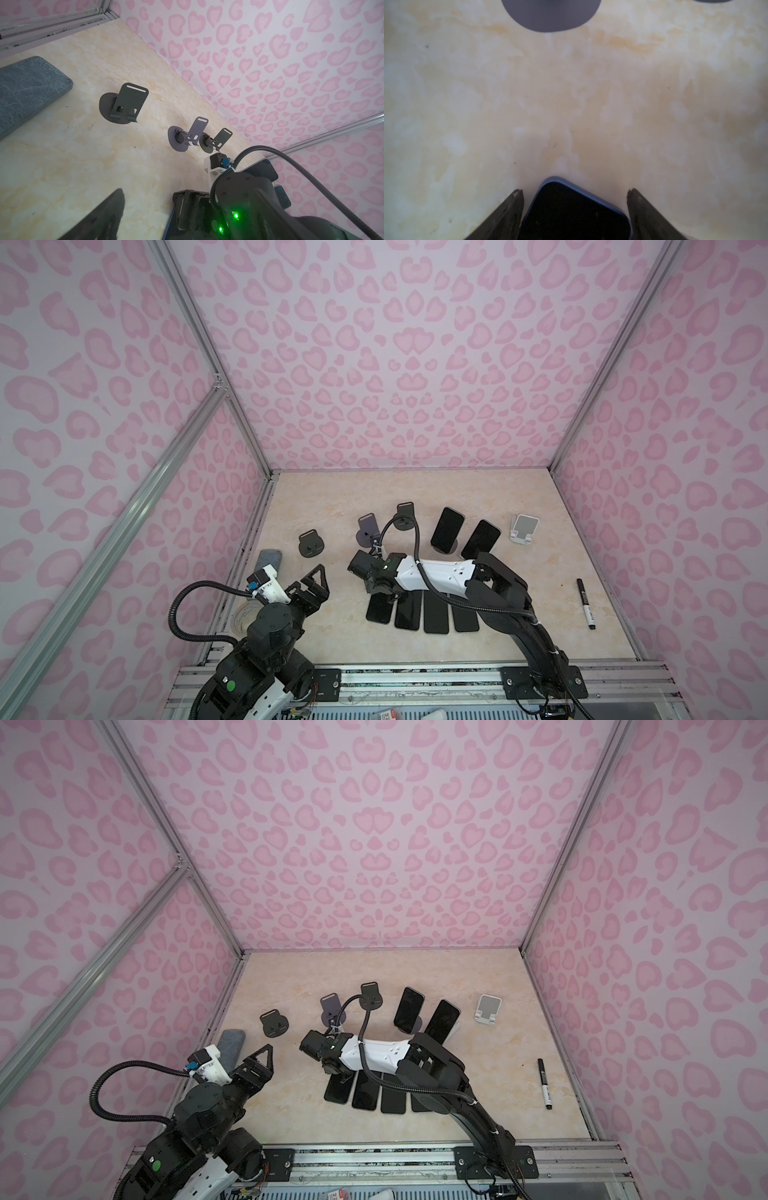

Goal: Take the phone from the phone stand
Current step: 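Lower the blue-edged phone flat beside the other phones and open right gripper, then raise the right gripper and swing it toward the white stands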

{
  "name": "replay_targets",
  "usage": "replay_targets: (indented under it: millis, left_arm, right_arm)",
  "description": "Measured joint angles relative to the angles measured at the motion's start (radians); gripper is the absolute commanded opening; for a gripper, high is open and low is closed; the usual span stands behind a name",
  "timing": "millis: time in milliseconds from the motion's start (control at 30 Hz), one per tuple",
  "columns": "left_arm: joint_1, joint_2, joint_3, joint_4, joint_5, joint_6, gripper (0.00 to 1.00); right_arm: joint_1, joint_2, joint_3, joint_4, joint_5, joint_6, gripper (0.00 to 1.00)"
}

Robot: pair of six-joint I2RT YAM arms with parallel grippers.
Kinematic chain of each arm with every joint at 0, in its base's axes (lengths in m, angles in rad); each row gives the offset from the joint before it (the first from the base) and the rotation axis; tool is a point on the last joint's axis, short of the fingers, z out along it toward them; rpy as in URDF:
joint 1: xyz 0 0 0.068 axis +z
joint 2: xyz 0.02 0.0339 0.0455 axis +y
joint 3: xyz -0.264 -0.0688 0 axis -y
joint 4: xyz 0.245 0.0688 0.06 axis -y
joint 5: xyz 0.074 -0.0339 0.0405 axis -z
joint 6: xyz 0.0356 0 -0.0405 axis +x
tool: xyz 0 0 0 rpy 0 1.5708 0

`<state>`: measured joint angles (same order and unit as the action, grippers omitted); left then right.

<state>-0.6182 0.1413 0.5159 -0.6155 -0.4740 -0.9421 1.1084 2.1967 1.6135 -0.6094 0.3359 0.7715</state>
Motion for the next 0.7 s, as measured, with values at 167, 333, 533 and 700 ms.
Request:
replay_targets:
  millis: [167,333,533,700]
  left_arm:
    - [0.000,0.068,0.006,0.013,0.024,0.000,0.97]
    - [0.000,0.116,0.021,0.022,0.050,-0.003,0.97]
    - [0.000,0.138,0.025,0.040,0.068,-0.006,0.97]
    - [0.000,0.148,0.019,0.042,0.082,-0.014,0.98]
  right_arm:
    - [0.018,-0.015,-0.015,0.018,-0.012,-0.004,0.81]
    - [0.001,-0.050,-0.008,0.037,-0.051,-0.034,0.84]
    - [-0.028,-0.206,-0.003,0.058,-0.029,-0.089,0.86]
    - [-0.047,-0.430,-0.135,0.069,0.069,-0.113,0.85]
